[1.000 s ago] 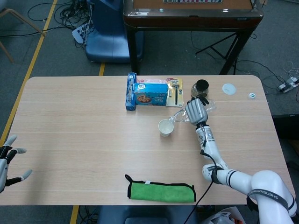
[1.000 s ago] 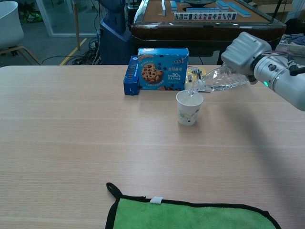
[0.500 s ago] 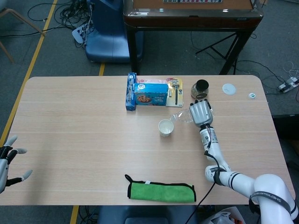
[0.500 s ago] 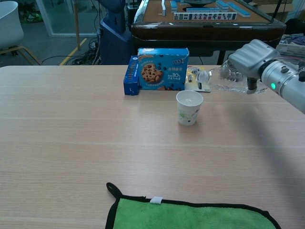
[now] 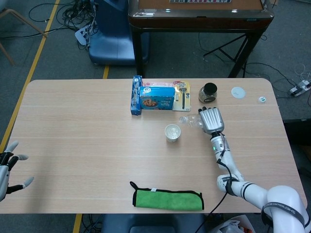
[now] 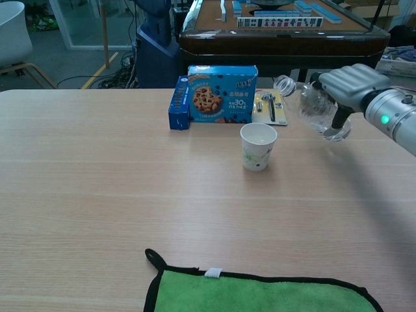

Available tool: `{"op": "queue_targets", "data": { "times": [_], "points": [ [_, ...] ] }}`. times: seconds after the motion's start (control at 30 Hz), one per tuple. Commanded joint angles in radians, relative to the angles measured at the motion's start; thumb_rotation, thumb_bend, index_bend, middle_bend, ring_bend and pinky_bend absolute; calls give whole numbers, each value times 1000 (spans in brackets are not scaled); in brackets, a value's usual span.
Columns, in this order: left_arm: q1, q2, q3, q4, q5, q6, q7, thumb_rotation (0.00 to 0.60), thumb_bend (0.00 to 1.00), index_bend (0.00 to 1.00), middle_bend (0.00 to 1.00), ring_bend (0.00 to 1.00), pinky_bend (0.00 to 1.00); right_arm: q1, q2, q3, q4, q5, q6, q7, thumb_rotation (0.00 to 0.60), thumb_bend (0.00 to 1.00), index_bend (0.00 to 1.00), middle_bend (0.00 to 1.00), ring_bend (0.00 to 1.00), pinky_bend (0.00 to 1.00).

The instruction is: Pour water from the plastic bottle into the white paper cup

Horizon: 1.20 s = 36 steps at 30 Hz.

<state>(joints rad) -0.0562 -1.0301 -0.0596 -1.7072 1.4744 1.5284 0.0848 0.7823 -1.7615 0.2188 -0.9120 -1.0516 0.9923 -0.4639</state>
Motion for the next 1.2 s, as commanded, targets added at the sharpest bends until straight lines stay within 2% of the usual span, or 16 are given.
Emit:
{"op": "queue_targets", "data": {
  "times": [0.03,0.37,0.57,0.83,1.0,1.2],
  "points": [
    [-1,-1,1,0,1,-1,3,600,95,369,91,232,555,-31,-10,15,6,-39,2,138,600,141,625,649,550,580],
    [-2,-5,2,2,1,-3,10,600,95,368,91,232,555,-89,-32,39,16,-89,0,467,600,141,625,649,550,580],
    [-3,-6,2,4,-1,-6,12,600,95,369,91,232,555,-109,-44,56,36,-97,-14,599,600,141,625,640,547,580],
    [-4,-11,5,6,0,-10,20,600,95,369,91,232,555,-128,-42,74,27,-92,-51,712,600,141,625,623,532,580],
    [-5,-14,6,8,-1,-13,25,600,95,369,91,232,555,-135,-30,77,8,-93,-80,752,600,144,625,574,492,580],
    [-5,-14,6,7,0,-11,25,600,95,369,91,232,555,-145,-42,64,27,-127,-55,769,600,143,621,545,456,567]
  ]
}}
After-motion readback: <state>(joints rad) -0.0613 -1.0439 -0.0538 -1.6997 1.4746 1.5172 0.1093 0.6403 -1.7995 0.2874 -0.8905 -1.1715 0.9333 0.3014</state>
